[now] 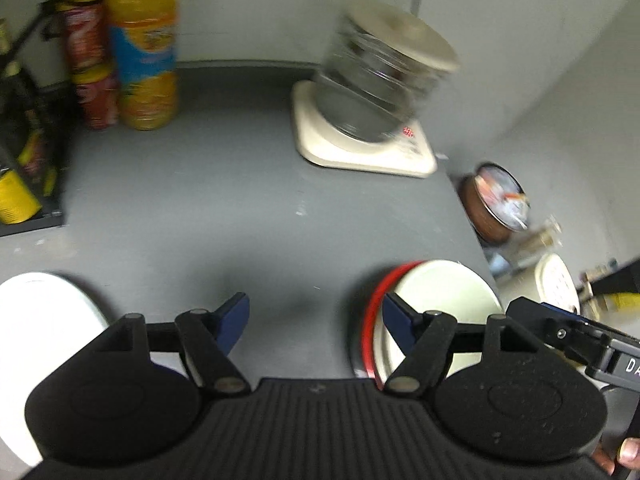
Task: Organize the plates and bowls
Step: 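Move the right tool to the red bowl stack and grip its rim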
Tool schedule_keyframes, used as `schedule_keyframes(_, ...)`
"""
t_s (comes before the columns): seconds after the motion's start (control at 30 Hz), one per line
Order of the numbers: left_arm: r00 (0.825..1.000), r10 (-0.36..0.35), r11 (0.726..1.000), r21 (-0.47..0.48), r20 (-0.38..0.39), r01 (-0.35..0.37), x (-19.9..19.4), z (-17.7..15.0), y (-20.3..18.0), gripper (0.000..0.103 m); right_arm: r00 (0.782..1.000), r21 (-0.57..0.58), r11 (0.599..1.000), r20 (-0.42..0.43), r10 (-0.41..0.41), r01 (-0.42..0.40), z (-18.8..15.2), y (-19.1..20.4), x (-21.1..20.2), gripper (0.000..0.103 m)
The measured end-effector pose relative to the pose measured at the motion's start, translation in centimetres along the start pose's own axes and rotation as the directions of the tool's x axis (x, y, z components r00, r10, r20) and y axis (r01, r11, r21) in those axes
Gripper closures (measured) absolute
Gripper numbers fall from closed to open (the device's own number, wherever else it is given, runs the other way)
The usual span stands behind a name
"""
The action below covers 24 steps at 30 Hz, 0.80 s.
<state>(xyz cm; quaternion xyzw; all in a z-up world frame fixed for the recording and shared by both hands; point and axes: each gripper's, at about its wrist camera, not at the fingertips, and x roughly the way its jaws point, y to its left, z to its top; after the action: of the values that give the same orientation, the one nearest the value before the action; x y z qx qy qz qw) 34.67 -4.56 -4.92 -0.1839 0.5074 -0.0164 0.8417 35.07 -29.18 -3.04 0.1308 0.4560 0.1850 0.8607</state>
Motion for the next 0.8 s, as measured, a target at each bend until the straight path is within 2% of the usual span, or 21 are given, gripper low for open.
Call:
schedule_keyframes(0.33, 0.994, -0.074, 0.993, 0.087, -0.083, 0.081, 3.2, -0.9, -3.7, 0.031, 0.996, 0.128, 0.988, 0.006, -0.084, 0.083, -2.9, -4.0, -1.3, 0.005)
schedule_keyframes(0.8, 0.982, -0.058, 0.993, 0.091, -0.179, 0.075, 7.7, -1.8, -4.2, 0.035, 0.994, 0.21, 0.974, -0.084, -0.071, 0.088, -4.7, -6.9, 1.8, 0.015)
